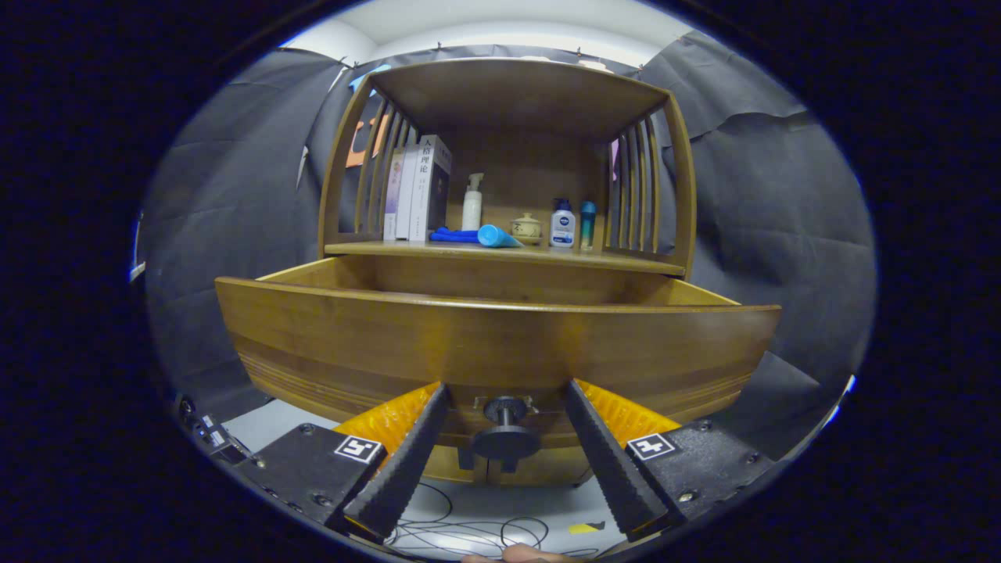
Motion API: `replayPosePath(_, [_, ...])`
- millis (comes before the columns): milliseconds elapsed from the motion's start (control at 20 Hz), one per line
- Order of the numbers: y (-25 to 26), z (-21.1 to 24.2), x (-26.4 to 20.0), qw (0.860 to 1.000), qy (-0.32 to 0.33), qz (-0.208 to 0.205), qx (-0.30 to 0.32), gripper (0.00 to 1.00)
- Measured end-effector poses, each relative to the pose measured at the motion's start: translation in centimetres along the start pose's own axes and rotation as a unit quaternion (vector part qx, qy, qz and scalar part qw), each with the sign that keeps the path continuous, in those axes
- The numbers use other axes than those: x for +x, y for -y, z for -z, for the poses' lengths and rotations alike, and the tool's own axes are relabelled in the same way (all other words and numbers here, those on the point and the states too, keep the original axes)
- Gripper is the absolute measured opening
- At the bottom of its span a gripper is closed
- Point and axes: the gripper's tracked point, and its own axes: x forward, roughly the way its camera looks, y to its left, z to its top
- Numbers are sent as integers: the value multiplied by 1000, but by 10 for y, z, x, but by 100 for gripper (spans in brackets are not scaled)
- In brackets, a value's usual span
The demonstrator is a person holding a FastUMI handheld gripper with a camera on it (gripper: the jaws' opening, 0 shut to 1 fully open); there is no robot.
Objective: Pull open the drawer, take out the items inside it, and place them on the countertop above the cabinet.
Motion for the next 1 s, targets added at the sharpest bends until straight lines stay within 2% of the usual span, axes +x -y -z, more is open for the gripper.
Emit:
replayPosePath(550, [2, -26, 63, 1000, 14, -15, -21, 99])
replayPosePath(750, [2, -29, 82, 999, 16, 13, -34, 99])
replayPosePath(1000, [-1, -39, 116, 999, 17, 17, -30, 99])
